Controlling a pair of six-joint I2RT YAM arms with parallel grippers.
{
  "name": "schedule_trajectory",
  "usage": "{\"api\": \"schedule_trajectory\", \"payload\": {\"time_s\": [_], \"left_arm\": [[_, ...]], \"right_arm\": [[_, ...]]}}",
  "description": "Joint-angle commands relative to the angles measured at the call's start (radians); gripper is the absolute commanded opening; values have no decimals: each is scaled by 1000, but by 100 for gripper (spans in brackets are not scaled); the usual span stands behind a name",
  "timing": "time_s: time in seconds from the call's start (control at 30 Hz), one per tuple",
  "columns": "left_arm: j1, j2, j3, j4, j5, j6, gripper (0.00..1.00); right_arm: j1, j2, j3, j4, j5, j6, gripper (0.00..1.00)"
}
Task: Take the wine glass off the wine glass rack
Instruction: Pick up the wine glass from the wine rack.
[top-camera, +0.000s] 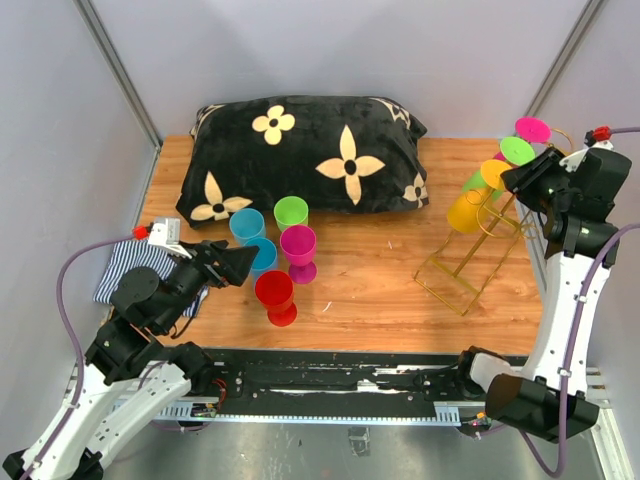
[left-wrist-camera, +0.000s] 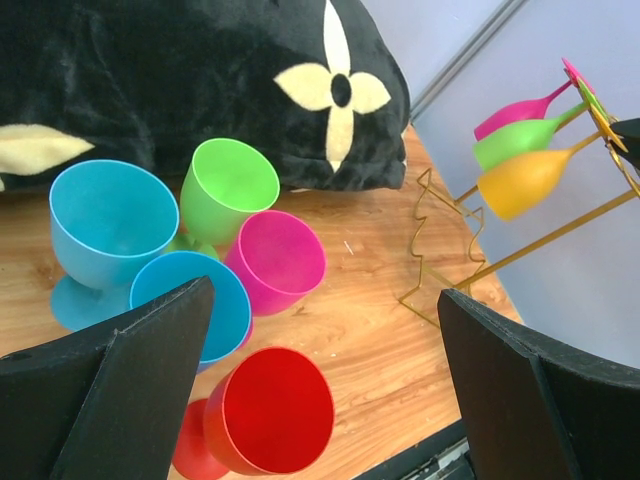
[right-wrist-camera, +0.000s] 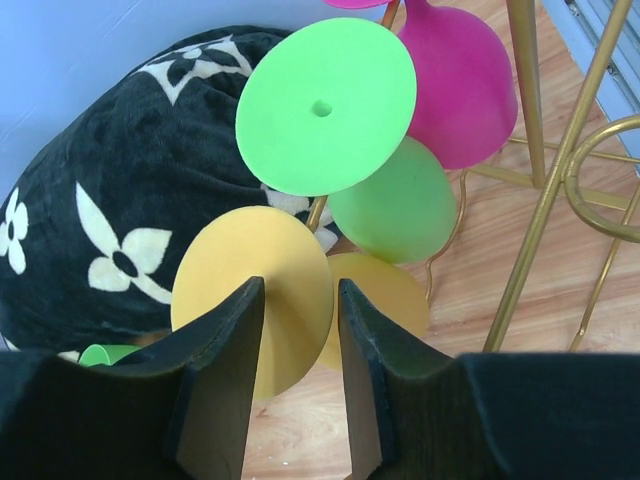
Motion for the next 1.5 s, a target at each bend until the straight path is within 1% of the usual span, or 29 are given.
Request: {"api": "schedule_trajectory", "payload": {"time_s": [0.0, 0.07, 0.13, 0.27, 0.37, 0.43, 0.5, 0.7, 0.87, 0.93, 1.03, 1.17, 1.47], "left_arm": [[6, -11, 38, -1, -1, 12, 100], [6, -11, 39, -1, -2, 12, 100], [6, -11, 39, 0, -2, 12, 100], [6, -11, 36, -2, -2, 11, 100], [6, -15, 38, -1, 1, 9, 100], [6, -17, 39, -1, 1, 9, 100], [6, -21, 36, -3, -1, 9, 100], [6, -23, 33, -9, -3, 8, 100], [6, -22, 28, -6, 10, 6, 100], [6, -25, 28, -6, 10, 5, 100], [6, -31, 26, -5, 7, 2, 100], [6, -39, 22, -8, 5, 1, 100], [6, -49, 18, -16, -3, 2, 100]], "right_arm": [[-24, -26, -9, 20, -27, 16, 34], [-26, -30, -15, 21, -26, 21, 33], [-28, -35, -16, 21, -27, 25, 29], [-30, -40, -18, 21, -28, 29, 26], [-30, -48, -20, 22, -24, 32, 21], [-31, -49, -19, 22, -19, 34, 19], [-31, -47, -13, 24, -14, 35, 12], [-33, -51, -12, 26, -29, 55, 10], [-34, -80, -25, 56, 0, 95, 2], [-34, -84, -18, 61, 16, 117, 1], [-34, -83, -14, 92, -2, 173, 1], [-35, -103, -43, 159, -1, 255, 1], [-36, -140, -108, 233, 7, 388, 1]]}}
